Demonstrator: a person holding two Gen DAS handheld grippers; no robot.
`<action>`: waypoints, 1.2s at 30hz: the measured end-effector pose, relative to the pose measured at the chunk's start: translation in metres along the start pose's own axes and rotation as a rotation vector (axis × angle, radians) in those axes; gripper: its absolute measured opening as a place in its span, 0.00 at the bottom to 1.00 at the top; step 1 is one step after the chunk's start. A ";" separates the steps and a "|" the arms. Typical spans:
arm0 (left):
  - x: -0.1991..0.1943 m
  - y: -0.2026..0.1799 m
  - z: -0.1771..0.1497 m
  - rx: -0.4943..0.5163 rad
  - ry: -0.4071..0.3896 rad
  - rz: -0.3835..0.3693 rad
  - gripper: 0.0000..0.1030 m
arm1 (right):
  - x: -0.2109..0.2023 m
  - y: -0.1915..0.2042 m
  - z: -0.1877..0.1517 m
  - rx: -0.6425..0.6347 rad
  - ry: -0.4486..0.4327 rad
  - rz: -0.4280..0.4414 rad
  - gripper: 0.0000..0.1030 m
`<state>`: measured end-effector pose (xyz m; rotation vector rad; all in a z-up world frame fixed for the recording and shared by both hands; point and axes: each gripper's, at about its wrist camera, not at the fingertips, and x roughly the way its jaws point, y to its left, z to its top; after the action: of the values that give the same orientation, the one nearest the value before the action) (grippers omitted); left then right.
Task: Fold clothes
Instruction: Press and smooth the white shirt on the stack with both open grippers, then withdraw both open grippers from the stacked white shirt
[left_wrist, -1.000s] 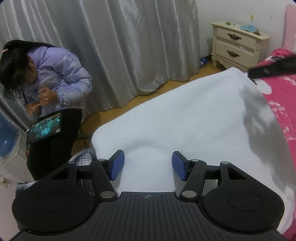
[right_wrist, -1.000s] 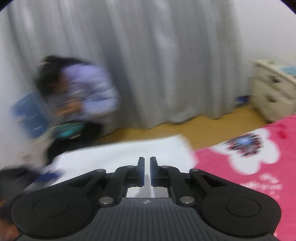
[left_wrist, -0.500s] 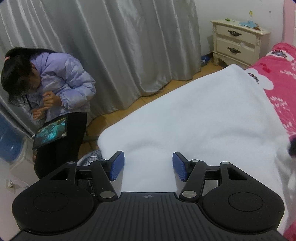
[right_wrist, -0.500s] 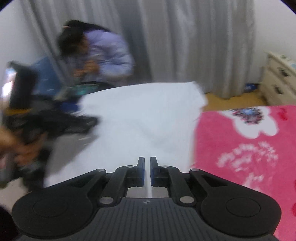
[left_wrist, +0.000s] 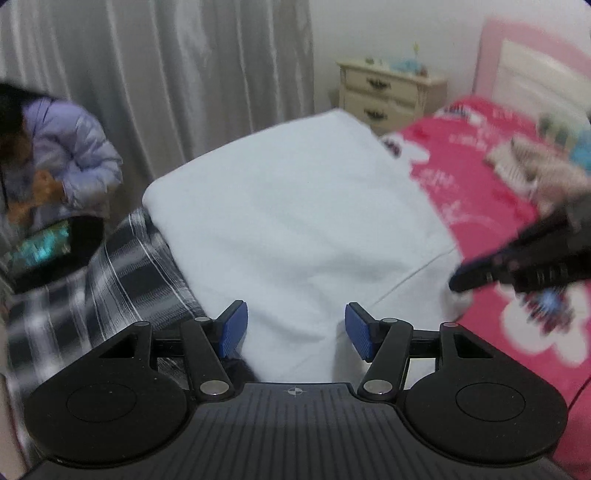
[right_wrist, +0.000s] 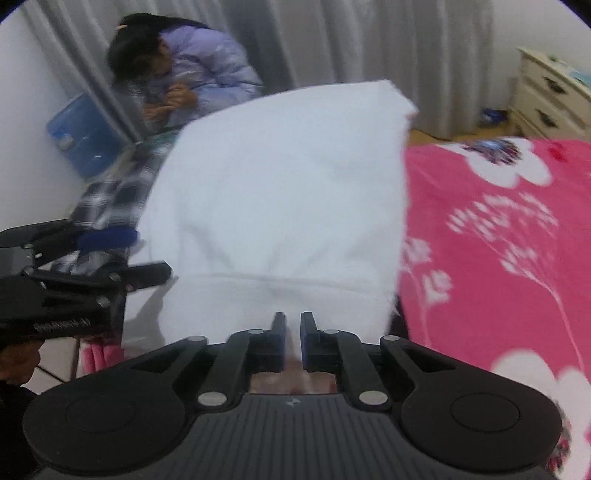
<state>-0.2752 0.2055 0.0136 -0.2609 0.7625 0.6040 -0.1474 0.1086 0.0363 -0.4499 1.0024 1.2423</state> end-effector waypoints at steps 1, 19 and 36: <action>-0.002 -0.002 0.001 -0.011 -0.012 -0.011 0.75 | -0.003 0.001 -0.005 0.022 0.007 -0.017 0.13; 0.023 -0.033 0.062 0.089 -0.160 0.076 0.86 | -0.027 -0.020 -0.005 -0.025 -0.224 0.021 0.15; 0.077 -0.074 0.076 0.044 -0.045 0.311 0.86 | 0.019 -0.099 -0.031 -0.030 -0.151 0.234 0.21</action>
<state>-0.1444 0.2107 0.0126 -0.0877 0.7779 0.8833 -0.0678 0.0650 -0.0176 -0.2622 0.9267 1.4802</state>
